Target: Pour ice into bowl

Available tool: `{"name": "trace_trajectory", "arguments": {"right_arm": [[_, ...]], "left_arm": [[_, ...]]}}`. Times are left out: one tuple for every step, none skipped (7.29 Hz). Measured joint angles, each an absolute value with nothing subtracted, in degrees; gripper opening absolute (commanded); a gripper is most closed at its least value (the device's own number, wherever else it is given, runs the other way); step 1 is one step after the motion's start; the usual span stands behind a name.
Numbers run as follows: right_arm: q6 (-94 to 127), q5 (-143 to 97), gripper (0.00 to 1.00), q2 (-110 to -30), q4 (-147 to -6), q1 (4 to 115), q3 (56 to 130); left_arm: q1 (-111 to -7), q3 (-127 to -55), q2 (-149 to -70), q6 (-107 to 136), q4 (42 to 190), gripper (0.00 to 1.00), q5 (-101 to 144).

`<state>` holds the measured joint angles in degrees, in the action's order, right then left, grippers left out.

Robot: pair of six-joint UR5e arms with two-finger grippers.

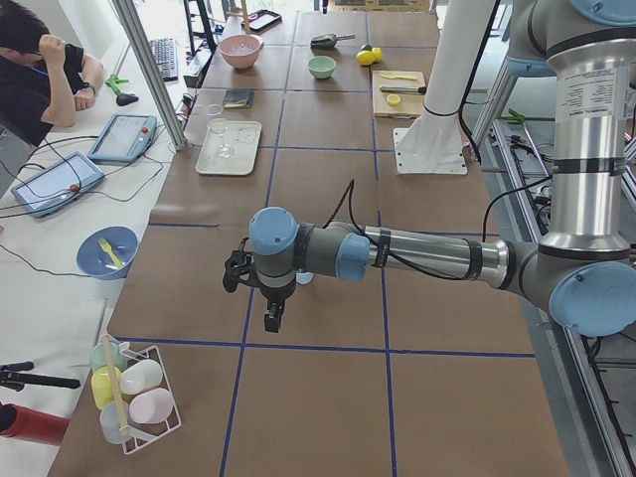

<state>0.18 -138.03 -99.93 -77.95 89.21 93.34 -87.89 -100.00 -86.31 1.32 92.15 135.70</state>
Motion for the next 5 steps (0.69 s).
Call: {"name": "trace_trajectory", "arguments": {"right_arm": [[0.17,-138.04,1.00,-100.04,-77.94,89.21,93.33],[0.17,-138.00,1.00,-100.22,-77.91,89.21,93.32],[0.17,-137.94,1.00,-100.29,-77.89,89.21,93.35],[0.20,-137.91,1.00,-100.29,-77.88,89.23,93.54],[0.30,-137.92,1.00,-100.22,-77.85,89.24,94.13]], "left_arm": [[-87.90,-100.28,-86.31,1.32,92.14,1.00,135.70],[-87.94,-100.72,-86.30,1.32,92.08,1.00,135.70],[-87.95,-100.77,-86.28,1.34,92.06,1.00,135.72],[-87.94,-100.78,-86.24,1.37,92.08,1.00,135.76],[-87.94,-100.91,-86.19,1.38,92.10,1.00,135.78]]}}
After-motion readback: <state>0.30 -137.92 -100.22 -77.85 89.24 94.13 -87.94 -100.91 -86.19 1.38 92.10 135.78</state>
